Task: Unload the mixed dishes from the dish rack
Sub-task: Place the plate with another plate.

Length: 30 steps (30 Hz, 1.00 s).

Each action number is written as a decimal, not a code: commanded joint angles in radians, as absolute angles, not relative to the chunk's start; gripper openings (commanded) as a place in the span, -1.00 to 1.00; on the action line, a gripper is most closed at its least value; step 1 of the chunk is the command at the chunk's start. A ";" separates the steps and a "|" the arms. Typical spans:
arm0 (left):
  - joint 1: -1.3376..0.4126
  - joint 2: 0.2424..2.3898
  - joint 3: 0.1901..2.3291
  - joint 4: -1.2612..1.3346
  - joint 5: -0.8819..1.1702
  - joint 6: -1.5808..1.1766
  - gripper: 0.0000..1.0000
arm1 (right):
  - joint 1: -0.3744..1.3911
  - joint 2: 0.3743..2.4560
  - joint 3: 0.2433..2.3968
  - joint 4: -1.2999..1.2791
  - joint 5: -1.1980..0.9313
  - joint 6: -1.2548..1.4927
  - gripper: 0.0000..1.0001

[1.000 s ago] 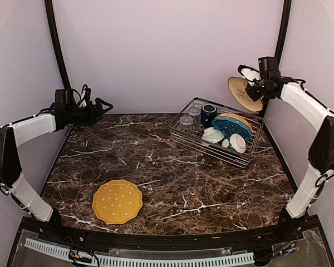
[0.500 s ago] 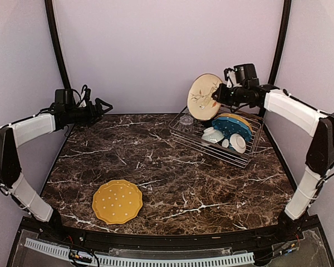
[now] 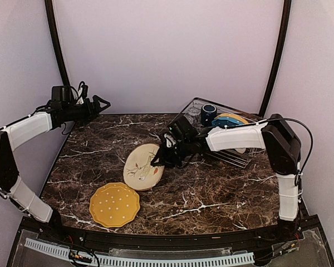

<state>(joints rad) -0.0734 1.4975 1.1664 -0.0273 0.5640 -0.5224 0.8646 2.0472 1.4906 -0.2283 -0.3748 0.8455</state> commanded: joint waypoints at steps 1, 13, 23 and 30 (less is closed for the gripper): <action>-0.068 1.463 1.189 -0.036 0.598 -0.533 0.91 | 0.923 2.035 1.505 -0.018 -0.560 0.890 -1.00; -0.068 1.441 1.184 -0.021 0.601 -0.543 0.91 | 0.985 1.976 1.462 0.058 -0.525 0.810 -1.00; -0.068 1.406 1.188 -0.037 0.574 -0.520 0.90 | 1.056 2.125 1.615 -0.109 -0.603 0.738 -1.00; -0.068 1.405 1.190 -0.039 0.572 -0.518 0.91 | 1.073 2.195 1.704 -0.186 -0.624 0.719 -0.92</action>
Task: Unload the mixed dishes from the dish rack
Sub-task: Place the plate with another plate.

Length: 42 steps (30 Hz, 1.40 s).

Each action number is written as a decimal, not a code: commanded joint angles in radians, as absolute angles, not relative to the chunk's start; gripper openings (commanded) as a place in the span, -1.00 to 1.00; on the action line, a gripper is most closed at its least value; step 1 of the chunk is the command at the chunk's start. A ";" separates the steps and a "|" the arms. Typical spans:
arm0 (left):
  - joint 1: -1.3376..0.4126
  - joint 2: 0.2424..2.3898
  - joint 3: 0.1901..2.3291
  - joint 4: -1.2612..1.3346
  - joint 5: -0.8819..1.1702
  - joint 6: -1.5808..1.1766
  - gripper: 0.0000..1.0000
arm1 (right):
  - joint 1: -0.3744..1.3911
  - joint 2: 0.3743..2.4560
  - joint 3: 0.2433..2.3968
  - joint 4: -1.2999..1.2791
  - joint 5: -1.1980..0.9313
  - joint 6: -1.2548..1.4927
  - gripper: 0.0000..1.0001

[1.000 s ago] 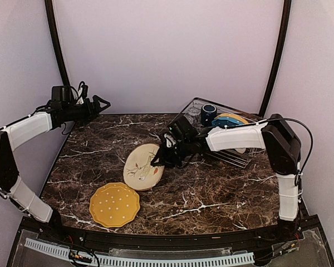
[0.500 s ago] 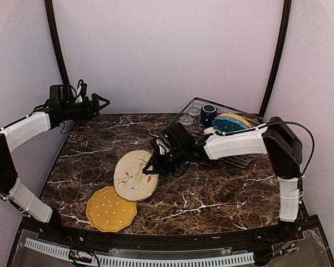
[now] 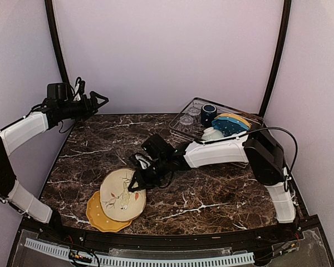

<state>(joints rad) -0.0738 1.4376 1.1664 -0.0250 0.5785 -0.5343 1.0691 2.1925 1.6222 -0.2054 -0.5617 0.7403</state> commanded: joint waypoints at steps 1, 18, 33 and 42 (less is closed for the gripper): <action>-0.068 1.405 1.190 -0.040 0.572 -0.518 0.91 | 1.075 2.203 1.718 -0.205 -0.623 0.711 -0.88; -0.069 1.406 1.190 -0.042 0.572 -0.515 0.90 | 1.108 2.265 1.908 -0.576 -0.357 0.489 0.37; -0.069 1.410 1.194 -0.049 0.569 -0.494 0.90 | 1.147 2.321 2.054 -0.681 -0.260 0.345 0.70; -0.069 1.399 1.209 -0.086 0.531 -0.435 0.90 | 1.125 2.117 1.942 -0.748 0.172 0.176 0.97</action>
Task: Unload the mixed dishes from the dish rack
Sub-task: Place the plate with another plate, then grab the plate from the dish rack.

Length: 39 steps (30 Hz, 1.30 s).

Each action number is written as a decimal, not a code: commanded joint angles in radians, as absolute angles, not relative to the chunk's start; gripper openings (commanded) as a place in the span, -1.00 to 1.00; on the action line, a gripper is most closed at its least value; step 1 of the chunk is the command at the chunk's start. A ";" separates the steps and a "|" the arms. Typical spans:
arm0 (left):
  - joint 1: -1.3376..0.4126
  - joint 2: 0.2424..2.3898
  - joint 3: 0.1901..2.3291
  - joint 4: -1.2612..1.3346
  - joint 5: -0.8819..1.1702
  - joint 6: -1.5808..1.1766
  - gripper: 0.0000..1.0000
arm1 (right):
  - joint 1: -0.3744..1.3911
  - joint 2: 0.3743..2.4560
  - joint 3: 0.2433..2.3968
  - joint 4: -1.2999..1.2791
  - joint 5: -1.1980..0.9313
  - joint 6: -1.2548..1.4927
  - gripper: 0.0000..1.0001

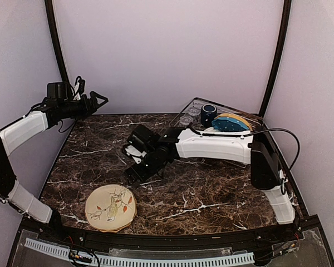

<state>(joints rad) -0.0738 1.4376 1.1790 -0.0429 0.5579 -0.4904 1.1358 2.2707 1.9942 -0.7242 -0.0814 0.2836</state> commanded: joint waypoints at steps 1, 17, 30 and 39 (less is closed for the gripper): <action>-0.069 1.395 1.215 -0.093 0.516 -0.427 0.90 | 1.122 2.083 1.906 -0.733 0.212 0.155 0.97; -0.066 1.201 1.141 0.020 0.306 -0.383 0.95 | 0.800 1.659 1.639 -0.687 0.345 -0.006 0.96; -0.066 1.291 1.189 -0.090 0.521 -0.210 0.98 | 0.393 1.624 1.700 -0.883 0.056 -0.148 0.97; -0.064 1.290 1.152 -0.106 0.528 -0.184 0.98 | 0.148 1.677 1.648 -0.873 -0.173 -0.195 0.89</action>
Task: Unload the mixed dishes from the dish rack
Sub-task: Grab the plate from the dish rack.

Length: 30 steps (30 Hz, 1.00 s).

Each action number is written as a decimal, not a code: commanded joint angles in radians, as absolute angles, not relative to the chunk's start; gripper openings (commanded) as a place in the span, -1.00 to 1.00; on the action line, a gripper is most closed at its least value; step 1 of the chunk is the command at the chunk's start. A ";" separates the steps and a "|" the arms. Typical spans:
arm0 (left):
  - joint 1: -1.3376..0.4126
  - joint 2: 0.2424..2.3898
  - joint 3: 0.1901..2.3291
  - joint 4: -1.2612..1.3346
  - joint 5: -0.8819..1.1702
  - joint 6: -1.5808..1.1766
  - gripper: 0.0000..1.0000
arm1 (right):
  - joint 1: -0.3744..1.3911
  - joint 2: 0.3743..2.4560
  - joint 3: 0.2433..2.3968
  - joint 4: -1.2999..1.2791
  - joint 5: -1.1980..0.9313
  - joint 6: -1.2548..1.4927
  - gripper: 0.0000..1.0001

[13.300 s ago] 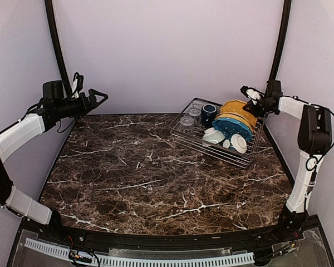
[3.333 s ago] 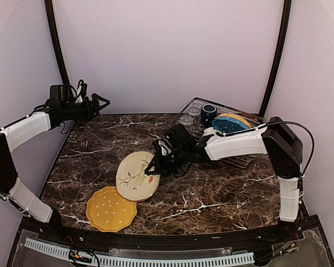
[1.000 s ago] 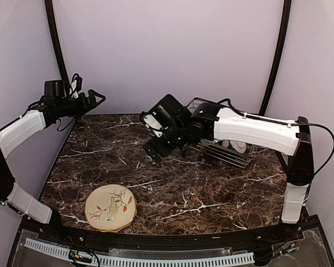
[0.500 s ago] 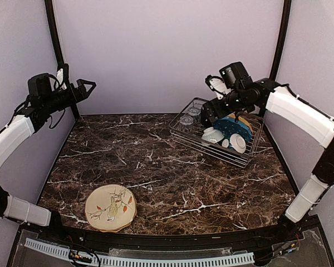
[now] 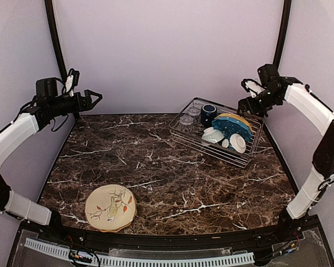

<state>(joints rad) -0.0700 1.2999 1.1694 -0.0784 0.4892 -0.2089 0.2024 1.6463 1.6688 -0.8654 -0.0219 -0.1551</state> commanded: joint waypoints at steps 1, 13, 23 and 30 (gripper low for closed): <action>-0.064 1.294 1.154 -0.106 0.538 -0.188 0.98 | 0.136 1.686 1.653 -0.874 -0.197 -0.205 0.87; -0.065 1.325 1.159 -0.107 0.581 -0.210 0.98 | 0.086 1.862 1.793 -0.945 -0.230 -0.283 0.47; -0.065 1.337 1.155 -0.102 0.584 -0.217 0.98 | 0.087 1.923 1.793 -0.941 -0.159 -0.325 0.35; -0.066 1.347 1.151 -0.093 0.592 -0.228 0.98 | 0.107 1.945 1.766 -0.854 0.109 -0.347 0.33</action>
<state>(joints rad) -0.0700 1.3495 1.1687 -0.0853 0.5690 -0.2211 0.1135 1.8740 1.8027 -0.9062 -0.1883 -0.3031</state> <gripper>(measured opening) 0.989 0.672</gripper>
